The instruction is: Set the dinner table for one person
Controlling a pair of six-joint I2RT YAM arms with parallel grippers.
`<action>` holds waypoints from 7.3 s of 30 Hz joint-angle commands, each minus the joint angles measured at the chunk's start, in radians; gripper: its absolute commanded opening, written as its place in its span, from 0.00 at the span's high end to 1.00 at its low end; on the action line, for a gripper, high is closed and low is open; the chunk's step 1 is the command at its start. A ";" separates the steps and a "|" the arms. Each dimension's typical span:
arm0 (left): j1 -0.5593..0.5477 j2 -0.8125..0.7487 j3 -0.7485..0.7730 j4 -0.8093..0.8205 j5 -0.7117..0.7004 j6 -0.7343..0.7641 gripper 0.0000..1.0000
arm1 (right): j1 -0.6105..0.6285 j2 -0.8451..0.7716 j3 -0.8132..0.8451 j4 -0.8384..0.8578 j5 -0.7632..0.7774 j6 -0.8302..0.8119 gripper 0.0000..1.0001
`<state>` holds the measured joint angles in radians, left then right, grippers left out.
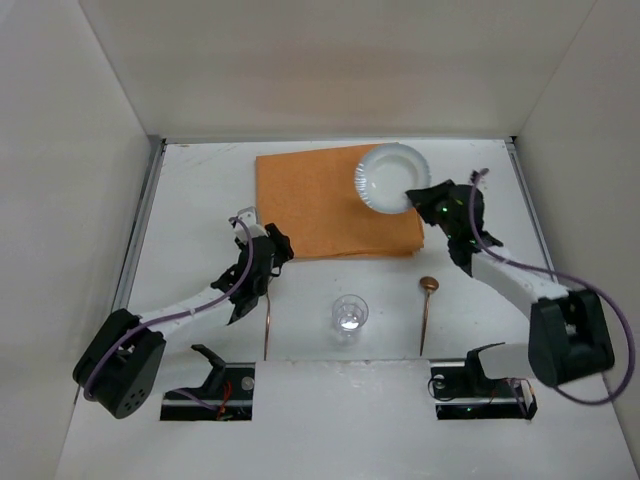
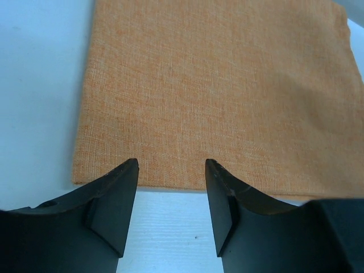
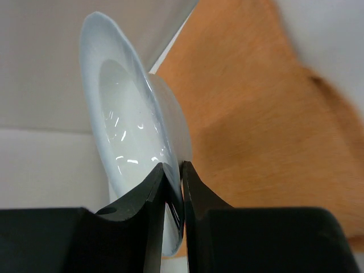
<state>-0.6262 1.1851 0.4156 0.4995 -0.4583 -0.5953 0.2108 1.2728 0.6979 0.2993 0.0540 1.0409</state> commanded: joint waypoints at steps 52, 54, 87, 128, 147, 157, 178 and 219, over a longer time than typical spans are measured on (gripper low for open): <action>-0.007 0.082 0.150 0.022 -0.155 0.037 0.83 | 0.504 -0.045 0.108 -0.549 0.185 -0.410 0.86; 0.001 0.080 0.129 0.048 -0.149 0.034 0.83 | 0.598 -0.105 0.095 -0.684 0.248 -0.421 0.82; 0.041 0.123 0.071 0.117 -0.112 -0.009 0.44 | 0.865 0.034 0.219 -0.853 0.254 -0.444 0.86; 0.049 0.110 0.048 0.129 -0.105 -0.003 0.40 | 0.060 0.964 1.364 -0.839 0.219 -0.610 0.85; 0.047 0.105 0.046 0.129 -0.098 -0.001 0.40 | 0.049 0.881 1.385 -0.855 0.225 -0.613 0.47; 0.044 0.105 0.048 0.126 -0.098 -0.008 0.40 | 0.054 0.375 0.751 -0.588 0.257 -0.526 0.40; 0.056 0.093 0.048 0.120 -0.040 -0.040 0.49 | 0.402 -0.225 -0.084 -0.996 0.376 -0.081 0.58; 0.082 0.108 0.040 0.126 0.000 -0.074 0.48 | 0.310 0.261 0.471 -0.778 0.370 -0.675 0.93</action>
<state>-0.5476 1.2987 0.4652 0.5808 -0.4587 -0.6601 0.5648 1.4536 1.0748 -0.6079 0.4480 0.5270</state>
